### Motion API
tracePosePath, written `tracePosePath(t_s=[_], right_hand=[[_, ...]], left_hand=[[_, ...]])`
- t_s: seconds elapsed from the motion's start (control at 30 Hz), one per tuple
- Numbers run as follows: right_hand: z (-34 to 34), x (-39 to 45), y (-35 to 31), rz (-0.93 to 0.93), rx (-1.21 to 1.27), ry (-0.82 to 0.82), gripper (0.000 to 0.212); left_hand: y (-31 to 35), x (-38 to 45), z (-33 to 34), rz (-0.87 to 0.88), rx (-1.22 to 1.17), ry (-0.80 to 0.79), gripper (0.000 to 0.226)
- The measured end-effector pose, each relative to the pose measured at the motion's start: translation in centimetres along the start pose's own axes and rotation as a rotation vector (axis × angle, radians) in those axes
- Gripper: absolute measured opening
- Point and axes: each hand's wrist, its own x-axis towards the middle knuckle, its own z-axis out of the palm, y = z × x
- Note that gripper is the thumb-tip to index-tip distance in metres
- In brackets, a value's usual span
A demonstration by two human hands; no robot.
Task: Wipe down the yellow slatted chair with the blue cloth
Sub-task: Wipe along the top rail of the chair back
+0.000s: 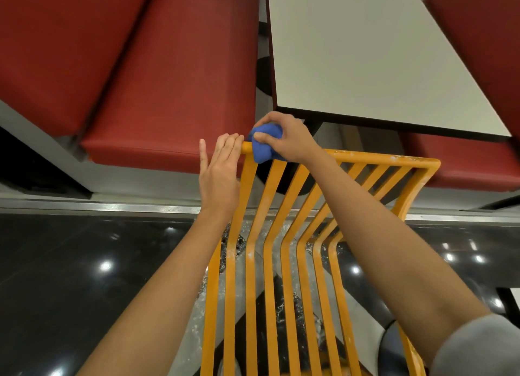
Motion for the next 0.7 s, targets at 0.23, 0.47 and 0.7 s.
tracePosePath(t_s=[0.23, 0.47, 0.7], right_hand=[[-0.8, -1.3, 0.5, -0.019, 0.011, -0.065, 0.048], [0.2, -0.1, -0.5, -0.023, 0.031, 0.047, 0.033], [-1.2, -2.1, 0.8, 0.016, 0.051, -0.014, 0.037]], left_hand=[[0.0, 0.1, -0.1, -0.010, 0.002, 0.009, 0.074], [0.2, 0.2, -0.4, -0.017, 0.020, -0.001, 0.073], [0.1, 0.3, -0.5, -0.019, 0.020, -0.003, 0.074]])
